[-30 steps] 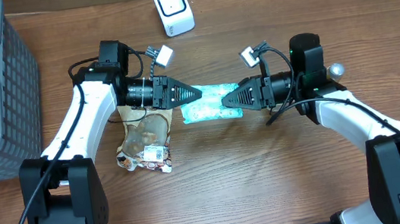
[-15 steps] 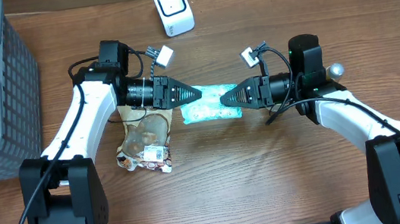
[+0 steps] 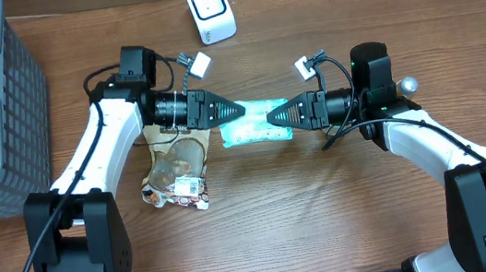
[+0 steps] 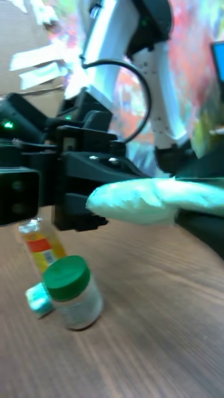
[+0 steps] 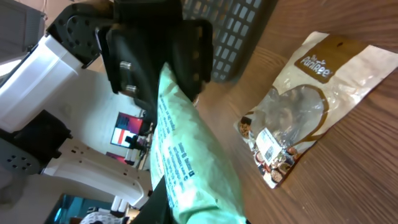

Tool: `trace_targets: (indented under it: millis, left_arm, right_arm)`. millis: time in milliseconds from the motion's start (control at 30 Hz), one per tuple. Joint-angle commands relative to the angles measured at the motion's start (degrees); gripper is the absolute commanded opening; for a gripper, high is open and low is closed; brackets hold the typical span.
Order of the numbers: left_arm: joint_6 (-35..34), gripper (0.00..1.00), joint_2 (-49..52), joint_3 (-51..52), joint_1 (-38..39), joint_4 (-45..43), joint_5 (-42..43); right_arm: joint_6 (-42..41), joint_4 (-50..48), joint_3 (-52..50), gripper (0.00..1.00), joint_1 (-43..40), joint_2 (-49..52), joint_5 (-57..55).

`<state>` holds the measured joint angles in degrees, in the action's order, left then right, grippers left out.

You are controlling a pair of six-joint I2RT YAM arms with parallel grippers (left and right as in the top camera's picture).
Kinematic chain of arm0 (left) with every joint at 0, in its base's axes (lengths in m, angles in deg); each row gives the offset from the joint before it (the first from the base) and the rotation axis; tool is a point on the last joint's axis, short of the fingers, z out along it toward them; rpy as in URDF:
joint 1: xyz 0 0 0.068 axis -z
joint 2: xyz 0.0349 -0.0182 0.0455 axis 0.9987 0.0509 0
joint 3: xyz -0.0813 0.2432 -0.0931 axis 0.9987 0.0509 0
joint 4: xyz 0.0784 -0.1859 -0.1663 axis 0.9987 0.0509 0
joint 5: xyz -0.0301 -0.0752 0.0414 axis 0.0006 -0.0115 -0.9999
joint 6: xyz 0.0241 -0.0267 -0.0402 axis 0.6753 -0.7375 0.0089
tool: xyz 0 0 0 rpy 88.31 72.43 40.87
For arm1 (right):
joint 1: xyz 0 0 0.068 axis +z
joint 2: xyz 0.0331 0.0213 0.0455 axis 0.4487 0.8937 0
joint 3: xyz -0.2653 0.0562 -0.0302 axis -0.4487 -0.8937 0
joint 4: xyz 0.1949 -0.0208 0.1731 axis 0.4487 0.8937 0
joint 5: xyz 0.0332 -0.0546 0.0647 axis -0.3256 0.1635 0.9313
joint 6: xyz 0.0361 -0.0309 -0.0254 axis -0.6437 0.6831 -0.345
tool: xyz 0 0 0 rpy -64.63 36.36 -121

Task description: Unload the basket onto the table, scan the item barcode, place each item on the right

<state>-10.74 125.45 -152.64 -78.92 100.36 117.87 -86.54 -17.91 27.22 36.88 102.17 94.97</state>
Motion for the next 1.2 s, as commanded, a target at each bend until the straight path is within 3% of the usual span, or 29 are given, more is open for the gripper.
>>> trace_targets:
  millis: [0,67,133,233,400,767,933,1067,1133,1167]
  left_arm:
    - [-6.2,0.75,0.5,-0.2,-0.4,-3.0,2.4]
    - [-7.1,0.91,0.5,-0.2,-0.4,-4.7,5.4]
    - [-7.1,0.93,0.5,-0.2,-0.4,-4.9,8.0]
    - [-7.1,0.82,0.5,-0.2,-0.2,-4.0,8.5]
    - [-7.1,0.54,0.5,-0.2,0.7,-2.3,6.8]
    - [-7.0,0.57,0.5,-0.2,2.3,0.1,2.1]
    - [-7.0,0.42,0.5,-0.2,2.4,0.1,1.9]
    - [-7.1,0.14,0.5,-0.2,2.4,0.2,-0.9]
    - [-7.1,0.13,0.5,-0.2,2.4,0.5,-2.4]
    - [-7.1,0.2,0.5,-0.2,2.4,0.5,-2.8]
  right_arm:
    - [0.0,-0.3,0.1,0.09,0.0,-1.5,0.3]
    - [0.0,-0.4,0.1,0.09,0.0,-1.5,0.3]
    - [0.0,-0.5,0.1,0.09,0.0,-1.5,0.3]
    - [0.0,-0.5,0.1,0.09,0.0,-1.5,0.3]
    - [0.0,-0.5,0.1,0.09,0.0,-1.5,-2.2]
    - [0.0,-3.4,0.1,0.09,0.0,-1.5,-3.3]
    - [-0.3,-3.3,0.1,0.09,0.0,-1.5,-5.9]
    - [-0.2,-3.3,0.1,0.09,0.0,-1.5,-6.1]
    - [-0.2,-3.3,0.1,0.09,0.0,-1.5,-6.1]
    - [-0.2,-3.3,0.1,0.09,0.0,-1.5,-6.1]
